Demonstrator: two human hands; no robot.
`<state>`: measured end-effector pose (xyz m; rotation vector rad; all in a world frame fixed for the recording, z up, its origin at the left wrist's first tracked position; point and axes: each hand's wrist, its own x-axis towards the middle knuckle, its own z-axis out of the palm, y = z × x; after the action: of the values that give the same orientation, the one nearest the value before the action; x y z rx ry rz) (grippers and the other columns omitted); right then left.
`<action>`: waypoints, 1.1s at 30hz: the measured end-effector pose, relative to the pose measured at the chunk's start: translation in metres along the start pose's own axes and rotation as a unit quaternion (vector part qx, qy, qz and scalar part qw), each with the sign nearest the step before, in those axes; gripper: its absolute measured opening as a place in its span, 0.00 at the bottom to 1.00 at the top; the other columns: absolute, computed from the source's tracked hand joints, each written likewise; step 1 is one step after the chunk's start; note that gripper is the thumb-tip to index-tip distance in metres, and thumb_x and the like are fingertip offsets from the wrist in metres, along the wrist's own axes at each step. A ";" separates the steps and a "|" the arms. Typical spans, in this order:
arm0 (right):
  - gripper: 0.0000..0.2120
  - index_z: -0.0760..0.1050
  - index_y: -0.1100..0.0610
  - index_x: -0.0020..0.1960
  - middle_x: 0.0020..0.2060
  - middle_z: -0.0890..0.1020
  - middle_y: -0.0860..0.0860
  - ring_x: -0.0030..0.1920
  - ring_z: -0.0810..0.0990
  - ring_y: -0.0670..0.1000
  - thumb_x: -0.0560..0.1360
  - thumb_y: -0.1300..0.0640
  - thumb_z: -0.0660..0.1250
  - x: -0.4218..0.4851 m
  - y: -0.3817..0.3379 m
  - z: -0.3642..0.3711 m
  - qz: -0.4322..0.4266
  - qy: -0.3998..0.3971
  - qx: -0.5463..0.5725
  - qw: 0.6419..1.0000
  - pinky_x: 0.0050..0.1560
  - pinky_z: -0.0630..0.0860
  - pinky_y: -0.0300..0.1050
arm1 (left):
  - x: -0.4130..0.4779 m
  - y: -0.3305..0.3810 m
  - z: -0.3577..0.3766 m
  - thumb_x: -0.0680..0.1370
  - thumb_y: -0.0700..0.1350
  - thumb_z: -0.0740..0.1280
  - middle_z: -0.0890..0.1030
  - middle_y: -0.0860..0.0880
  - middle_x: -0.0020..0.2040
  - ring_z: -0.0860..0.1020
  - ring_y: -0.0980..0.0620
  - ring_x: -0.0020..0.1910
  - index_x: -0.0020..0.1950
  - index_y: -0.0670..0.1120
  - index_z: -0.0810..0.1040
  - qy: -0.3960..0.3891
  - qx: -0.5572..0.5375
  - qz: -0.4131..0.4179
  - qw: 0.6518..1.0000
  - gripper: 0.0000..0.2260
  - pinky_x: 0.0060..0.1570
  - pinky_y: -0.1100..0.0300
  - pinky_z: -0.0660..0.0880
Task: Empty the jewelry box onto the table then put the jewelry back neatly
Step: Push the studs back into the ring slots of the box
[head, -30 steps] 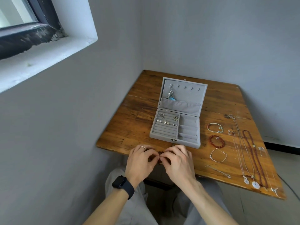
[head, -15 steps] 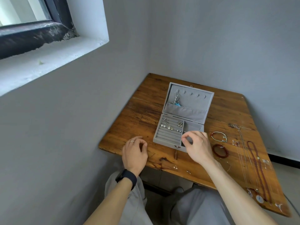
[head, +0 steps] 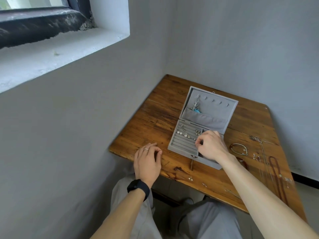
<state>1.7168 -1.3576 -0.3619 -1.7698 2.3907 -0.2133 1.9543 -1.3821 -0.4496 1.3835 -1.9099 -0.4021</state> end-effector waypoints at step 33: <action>0.19 0.75 0.56 0.67 0.65 0.79 0.54 0.70 0.72 0.54 0.79 0.49 0.66 -0.068 0.025 0.053 0.058 0.161 0.118 0.978 0.66 0.71 0.50 | 0.073 0.061 -0.003 0.78 0.51 0.70 0.77 0.55 0.57 0.72 0.55 0.60 0.50 0.54 0.83 -0.192 -0.048 0.110 0.974 0.03 0.57 0.57 0.73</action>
<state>1.7238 -1.2864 -0.4156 -1.5835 2.5415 -0.7884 1.9038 -1.4259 -0.3819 1.0718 -2.2939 -0.6806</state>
